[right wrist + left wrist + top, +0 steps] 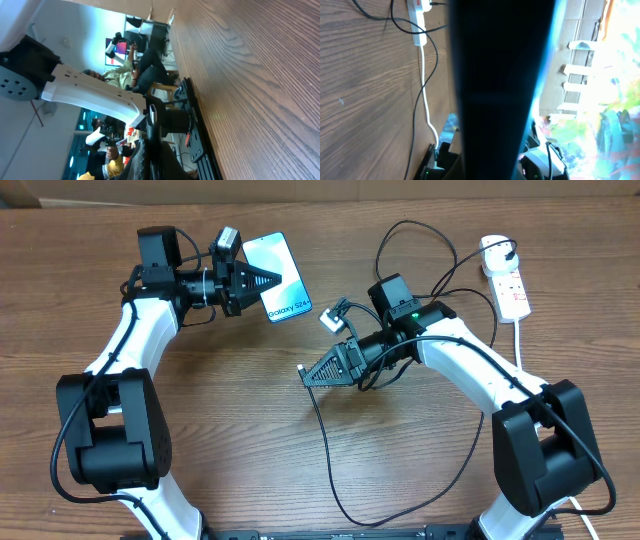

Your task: Plug charger to phone and switch on socket

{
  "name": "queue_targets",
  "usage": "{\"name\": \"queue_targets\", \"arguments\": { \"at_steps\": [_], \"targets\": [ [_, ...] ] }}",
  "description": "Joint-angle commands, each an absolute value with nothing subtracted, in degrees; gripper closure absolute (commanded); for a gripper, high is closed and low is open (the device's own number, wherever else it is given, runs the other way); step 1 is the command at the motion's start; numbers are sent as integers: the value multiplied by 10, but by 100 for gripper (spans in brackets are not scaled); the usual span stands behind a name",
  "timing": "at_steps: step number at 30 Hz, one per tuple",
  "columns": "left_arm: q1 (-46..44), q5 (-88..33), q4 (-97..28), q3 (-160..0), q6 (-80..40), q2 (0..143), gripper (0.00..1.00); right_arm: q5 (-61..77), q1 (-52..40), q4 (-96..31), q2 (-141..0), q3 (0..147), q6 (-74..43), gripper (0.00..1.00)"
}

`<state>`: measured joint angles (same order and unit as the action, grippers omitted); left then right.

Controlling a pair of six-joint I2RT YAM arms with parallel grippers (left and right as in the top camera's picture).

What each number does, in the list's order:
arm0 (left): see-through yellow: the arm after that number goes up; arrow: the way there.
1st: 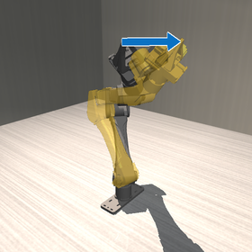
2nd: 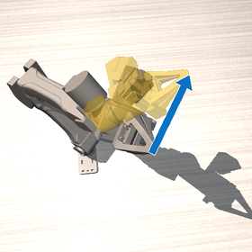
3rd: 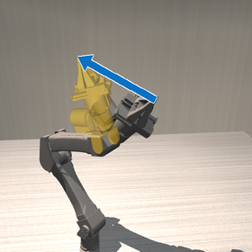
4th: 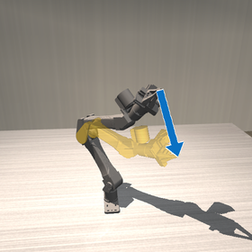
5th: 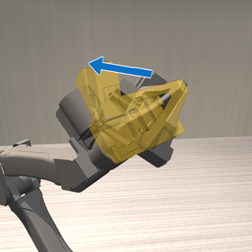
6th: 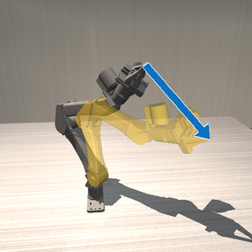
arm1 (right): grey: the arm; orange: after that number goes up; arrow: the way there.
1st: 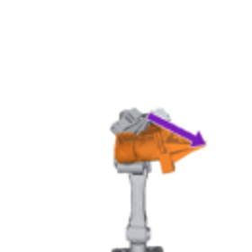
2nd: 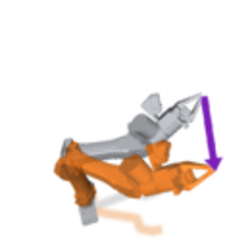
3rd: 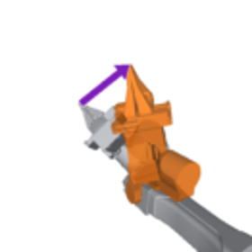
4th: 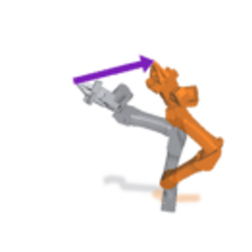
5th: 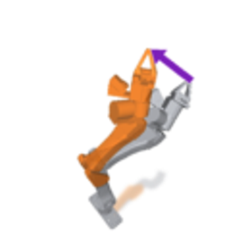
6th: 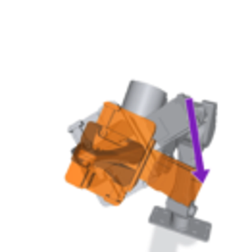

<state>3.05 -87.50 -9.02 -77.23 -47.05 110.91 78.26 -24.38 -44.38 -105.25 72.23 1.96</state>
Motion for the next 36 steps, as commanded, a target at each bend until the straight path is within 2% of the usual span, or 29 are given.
{"name": "queue_targets", "arguments": {
  "at_steps": [1,8,12,19,22,36],
  "targets": [
    [29,-907,-92,-780,-497,1103,96,807,-220,-441,-1041,732,30,96],
    [10,-904,-92,-780,-498,1103,96,816,-188,-438,-1041,732,22,96],
    [-10,-855,-97,-780,-498,1103,96,817,-190,-438,-1041,732,19,96],
    [-9,-788,-206,-780,-427,1103,96,836,-175,-438,-1041,732,20,96],
    [-10,-835,-207,-780,-419,1103,96,800,-175,-438,-1041,732,5,96],
    [-44,-847,-204,-780,-387,1103,96,798,-179,-438,-1041,732,-22,96]
  ]
}}
